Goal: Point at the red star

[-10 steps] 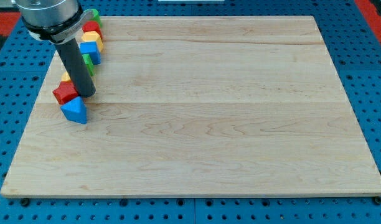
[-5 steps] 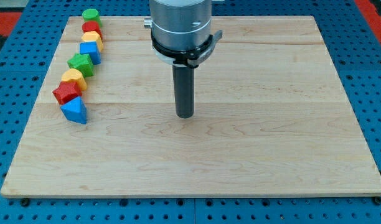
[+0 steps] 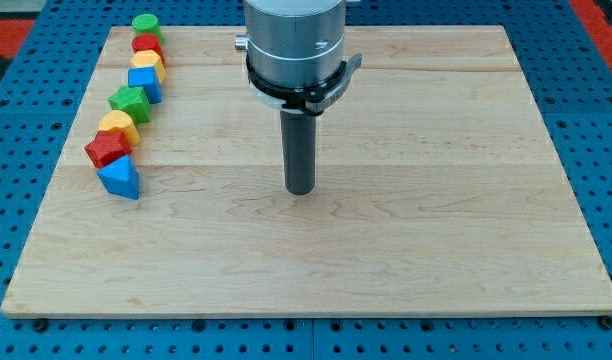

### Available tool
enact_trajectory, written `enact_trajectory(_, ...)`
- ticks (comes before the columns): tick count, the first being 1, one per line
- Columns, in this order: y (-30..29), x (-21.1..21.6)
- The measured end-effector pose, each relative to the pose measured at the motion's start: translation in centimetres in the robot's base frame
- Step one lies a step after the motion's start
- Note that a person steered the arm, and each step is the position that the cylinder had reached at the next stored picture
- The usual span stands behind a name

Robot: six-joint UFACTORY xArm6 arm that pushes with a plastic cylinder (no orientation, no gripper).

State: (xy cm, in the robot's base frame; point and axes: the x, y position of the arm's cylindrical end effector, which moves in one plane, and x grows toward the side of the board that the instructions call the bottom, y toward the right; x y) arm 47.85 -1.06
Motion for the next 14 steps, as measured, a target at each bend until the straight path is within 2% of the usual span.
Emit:
enact_trajectory(7, -0.1, 1.9)
enact_trajectory(8, -1.8, 2.4)
enact_trajectory(11, -12.9, 11.5)
enact_trajectory(13, -26.5, 6.7)
enact_trajectory(14, -29.4, 4.6)
